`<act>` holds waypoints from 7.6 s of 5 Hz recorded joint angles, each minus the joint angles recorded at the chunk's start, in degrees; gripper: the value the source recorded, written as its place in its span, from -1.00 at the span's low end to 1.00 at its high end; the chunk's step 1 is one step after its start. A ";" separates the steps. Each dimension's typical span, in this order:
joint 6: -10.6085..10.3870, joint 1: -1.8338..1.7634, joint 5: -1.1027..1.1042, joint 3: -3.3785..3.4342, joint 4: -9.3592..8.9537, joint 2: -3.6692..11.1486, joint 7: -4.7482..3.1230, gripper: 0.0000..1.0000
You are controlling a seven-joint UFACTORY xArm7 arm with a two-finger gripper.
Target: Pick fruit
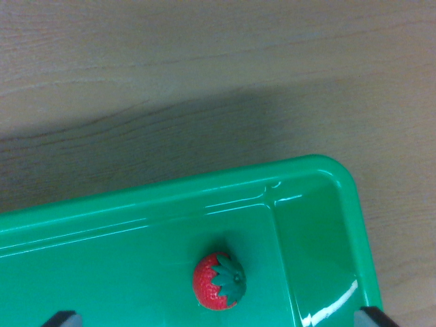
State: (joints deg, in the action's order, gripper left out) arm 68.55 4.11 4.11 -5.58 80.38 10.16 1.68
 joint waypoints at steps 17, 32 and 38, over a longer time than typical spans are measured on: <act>-22.62 -1.13 1.67 -1.08 -13.87 10.76 -0.30 -1.00; -30.77 -1.54 2.27 -1.47 -18.88 14.64 -0.40 -1.00; -30.79 -1.54 2.28 -1.47 -18.89 14.65 -0.40 1.00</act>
State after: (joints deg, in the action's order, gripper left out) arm 37.76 2.56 6.39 -7.06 61.50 24.81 1.28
